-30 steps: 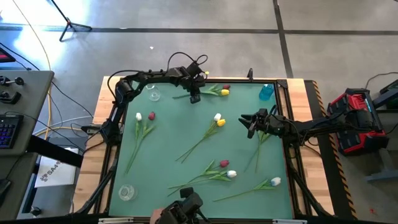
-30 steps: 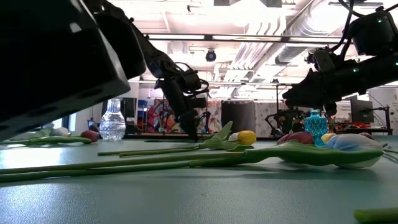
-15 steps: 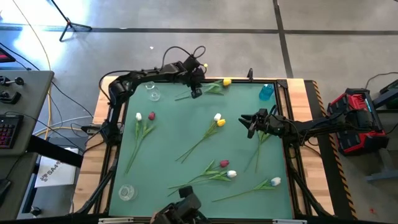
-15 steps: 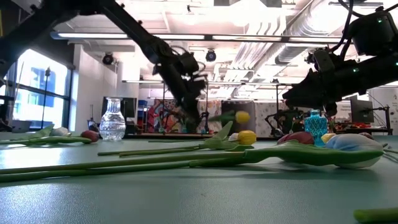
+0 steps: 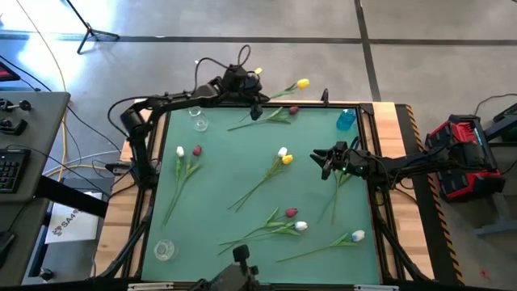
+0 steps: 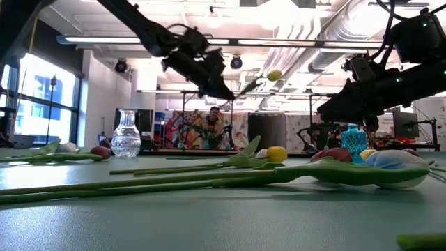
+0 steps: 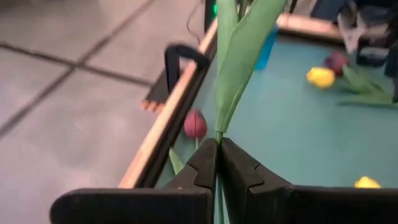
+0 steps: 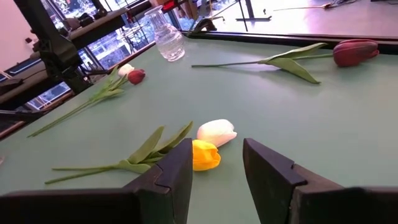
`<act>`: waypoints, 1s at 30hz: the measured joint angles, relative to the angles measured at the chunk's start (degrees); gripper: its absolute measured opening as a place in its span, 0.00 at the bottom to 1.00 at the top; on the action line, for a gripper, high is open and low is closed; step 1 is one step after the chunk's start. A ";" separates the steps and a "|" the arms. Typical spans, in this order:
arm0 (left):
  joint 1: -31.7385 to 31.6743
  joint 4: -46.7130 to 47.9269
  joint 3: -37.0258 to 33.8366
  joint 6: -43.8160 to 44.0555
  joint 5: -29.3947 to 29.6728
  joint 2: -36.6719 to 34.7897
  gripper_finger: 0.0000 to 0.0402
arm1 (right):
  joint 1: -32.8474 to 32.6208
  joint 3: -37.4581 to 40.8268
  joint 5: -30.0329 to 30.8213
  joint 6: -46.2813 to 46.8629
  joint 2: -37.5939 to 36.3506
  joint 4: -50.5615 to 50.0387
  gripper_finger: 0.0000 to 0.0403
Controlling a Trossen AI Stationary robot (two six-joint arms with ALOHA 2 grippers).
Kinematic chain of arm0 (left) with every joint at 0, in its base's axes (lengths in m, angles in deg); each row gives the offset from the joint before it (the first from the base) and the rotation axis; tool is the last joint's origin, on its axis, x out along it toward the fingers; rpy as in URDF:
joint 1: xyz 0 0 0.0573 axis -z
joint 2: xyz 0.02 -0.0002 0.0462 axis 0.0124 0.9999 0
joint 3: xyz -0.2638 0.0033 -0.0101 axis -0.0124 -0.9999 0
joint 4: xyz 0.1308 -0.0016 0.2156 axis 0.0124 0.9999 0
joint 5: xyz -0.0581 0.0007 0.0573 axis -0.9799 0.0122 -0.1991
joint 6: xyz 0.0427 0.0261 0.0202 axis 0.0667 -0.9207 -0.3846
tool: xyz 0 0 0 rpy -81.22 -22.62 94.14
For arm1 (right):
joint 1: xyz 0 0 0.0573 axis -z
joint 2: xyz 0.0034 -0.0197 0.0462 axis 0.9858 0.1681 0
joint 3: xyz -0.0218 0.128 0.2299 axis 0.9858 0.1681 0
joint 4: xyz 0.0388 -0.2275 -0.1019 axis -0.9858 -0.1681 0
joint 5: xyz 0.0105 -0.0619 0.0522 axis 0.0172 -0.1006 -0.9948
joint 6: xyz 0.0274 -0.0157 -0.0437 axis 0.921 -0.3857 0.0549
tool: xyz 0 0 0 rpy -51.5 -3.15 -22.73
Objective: Sort flowers into vase by color
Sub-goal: Put the top yellow flower into the top transparent vase
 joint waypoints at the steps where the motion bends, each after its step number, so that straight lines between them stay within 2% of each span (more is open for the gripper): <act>1: 0.00 -1.77 -1.71 0.12 0.04 -1.34 0.00 | 0.00 0.00 0.00 0.21 0.00 0.00 0.32; 7: 0.41 -12.15 -12.17 3.08 0.31 -10.23 0.00 | 0.00 0.00 0.06 1.06 0.00 0.02 0.32; 11: 2.34 -16.39 -18.44 3.38 2.53 -15.81 0.00 | 0.00 0.00 0.28 1.01 0.00 0.04 0.32; 17: 3.69 -20.51 -24.03 3.58 8.08 -21.51 0.00 | 0.00 0.00 0.37 0.95 0.00 0.26 0.32; 22: 2.82 -24.21 -27.45 3.67 10.39 -25.40 0.00 | 0.00 0.00 0.39 0.94 0.00 0.08 0.32; 30: -0.71 -37.76 -36.89 7.49 12.25 -33.52 0.00 | 0.00 0.01 0.31 0.93 0.00 -0.93 0.32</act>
